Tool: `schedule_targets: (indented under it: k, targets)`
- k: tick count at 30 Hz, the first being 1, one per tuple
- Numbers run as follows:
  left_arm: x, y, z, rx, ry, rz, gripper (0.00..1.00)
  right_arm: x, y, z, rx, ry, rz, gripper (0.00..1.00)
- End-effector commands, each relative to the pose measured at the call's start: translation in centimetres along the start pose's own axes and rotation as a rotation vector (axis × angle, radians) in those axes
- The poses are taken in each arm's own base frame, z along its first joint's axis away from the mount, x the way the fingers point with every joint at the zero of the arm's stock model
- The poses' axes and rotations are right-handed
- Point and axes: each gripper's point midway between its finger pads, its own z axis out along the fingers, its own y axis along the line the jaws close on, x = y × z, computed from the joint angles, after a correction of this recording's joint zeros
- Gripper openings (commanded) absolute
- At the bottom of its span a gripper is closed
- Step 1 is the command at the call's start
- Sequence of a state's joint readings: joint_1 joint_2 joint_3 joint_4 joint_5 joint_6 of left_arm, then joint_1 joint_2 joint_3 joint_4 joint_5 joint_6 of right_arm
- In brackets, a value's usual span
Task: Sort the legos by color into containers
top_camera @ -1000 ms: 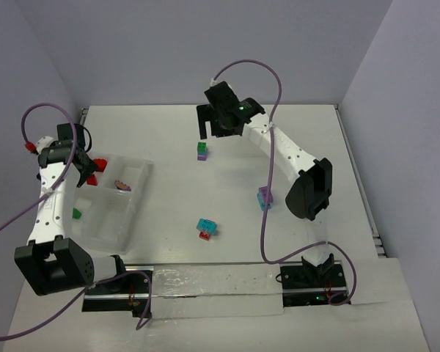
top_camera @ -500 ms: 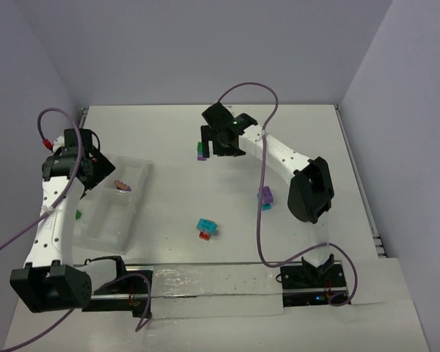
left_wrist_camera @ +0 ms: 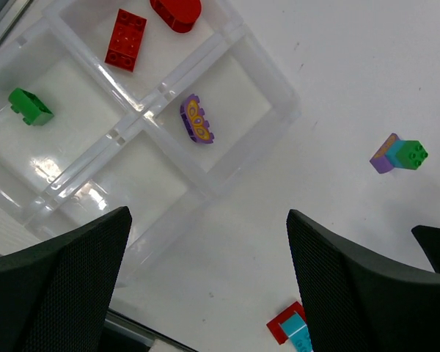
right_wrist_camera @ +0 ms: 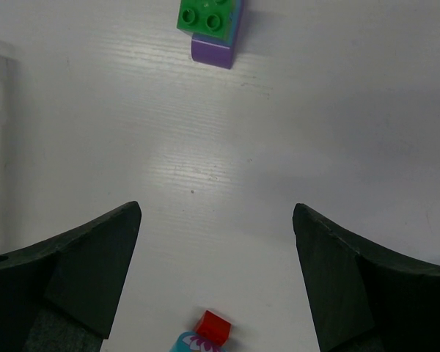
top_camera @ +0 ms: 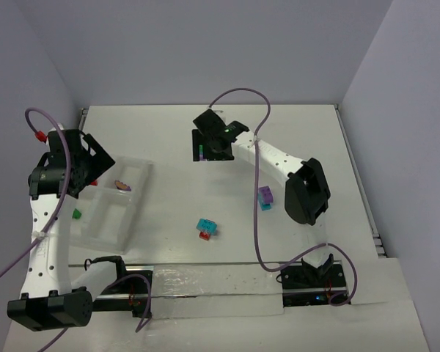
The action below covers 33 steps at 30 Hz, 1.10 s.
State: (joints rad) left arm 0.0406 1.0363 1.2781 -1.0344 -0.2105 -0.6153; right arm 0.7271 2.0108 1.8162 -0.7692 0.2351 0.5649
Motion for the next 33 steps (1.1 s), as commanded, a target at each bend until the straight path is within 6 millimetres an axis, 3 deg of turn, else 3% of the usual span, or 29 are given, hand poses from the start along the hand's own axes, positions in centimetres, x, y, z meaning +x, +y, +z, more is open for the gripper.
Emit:
schedule_targets:
  k: [1, 9, 18, 33]
  targets:
    - [-0.7, -1.5, -0.5, 0.075, -0.02, -0.016, 0.94, -2.3, 0.9, 1.3, 0.022, -0.078, 0.031, 0.9]
    - [0.1, -1.3, -0.4, 0.077, 0.001, -0.02, 0.95, -3.1, 1.1, 5.4, 0.1, -0.071, 0.04, 0.84]
    - [0.3, -1.4, 0.1, 0.071, 0.01, -0.026, 0.95, -5.0, 1.4, 8.6, 0.096, -0.102, 0.077, 0.8]
    - [0.4, -2.7, 2.5, 0.087, 0.056, 0.001, 0.95, -5.6, 1.2, 11.2, 0.104, -0.11, 0.051, 0.59]
